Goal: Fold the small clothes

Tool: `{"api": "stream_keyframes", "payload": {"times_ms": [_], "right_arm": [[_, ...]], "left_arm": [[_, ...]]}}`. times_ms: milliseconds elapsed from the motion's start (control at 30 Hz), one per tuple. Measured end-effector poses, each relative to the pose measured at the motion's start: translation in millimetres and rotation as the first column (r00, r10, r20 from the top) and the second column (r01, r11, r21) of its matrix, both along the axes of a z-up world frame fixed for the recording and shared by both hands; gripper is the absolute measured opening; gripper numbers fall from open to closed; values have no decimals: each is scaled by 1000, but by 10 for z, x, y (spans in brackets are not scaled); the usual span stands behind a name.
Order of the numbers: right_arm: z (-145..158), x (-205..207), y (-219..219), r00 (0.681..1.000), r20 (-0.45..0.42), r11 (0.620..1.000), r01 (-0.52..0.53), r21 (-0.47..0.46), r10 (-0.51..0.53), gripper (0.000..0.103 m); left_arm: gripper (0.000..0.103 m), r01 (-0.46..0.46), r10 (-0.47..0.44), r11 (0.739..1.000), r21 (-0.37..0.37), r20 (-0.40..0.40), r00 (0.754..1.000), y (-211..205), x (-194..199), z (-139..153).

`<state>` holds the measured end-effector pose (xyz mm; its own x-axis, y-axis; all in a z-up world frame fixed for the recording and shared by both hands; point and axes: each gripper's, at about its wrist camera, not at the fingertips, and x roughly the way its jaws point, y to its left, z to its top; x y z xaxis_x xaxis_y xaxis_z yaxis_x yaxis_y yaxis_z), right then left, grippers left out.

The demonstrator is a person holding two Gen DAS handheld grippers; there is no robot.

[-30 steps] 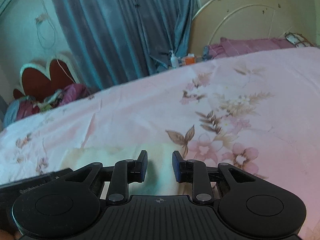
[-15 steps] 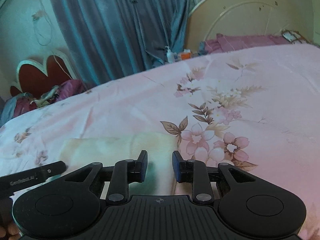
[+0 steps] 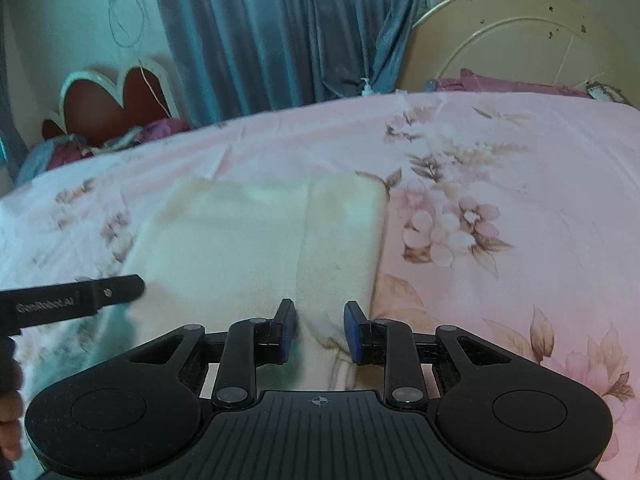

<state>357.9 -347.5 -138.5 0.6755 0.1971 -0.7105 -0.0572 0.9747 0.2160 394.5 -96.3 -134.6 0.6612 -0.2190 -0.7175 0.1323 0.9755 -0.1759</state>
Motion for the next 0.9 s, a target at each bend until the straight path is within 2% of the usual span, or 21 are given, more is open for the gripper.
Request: {"api": "stream_keyframes", "payload": {"times_ms": [133,333,467,633,700,900], "right_arm": [[-48,10,-54,1000,-5,1000,20,22,-20,26],[158,-214,-211,999,-22,989,38,143,-35,27],[210,-526,-189,998,-57,988,2,154,7,27],[74,-837,-105,992,-122,992,-17,128,33,26],[10,-904,-94,991,-133,995,-15,101,29,26],[3,-957,-183,988,-155,989,17,145,6,26]], "left_arm": [[58,6,-6,1000,18,5,1000,-32,0,-23],[62,18,-18,1000,-7,5,1000,40,-134,112],[61,42,-42,999,4,-12,999,100,-384,89],[57,83,-83,997,-2,-71,994,137,-671,-81],[57,74,-74,997,-15,-75,994,146,-735,-118],[57,71,-70,998,2,-84,994,104,-752,-100]]}}
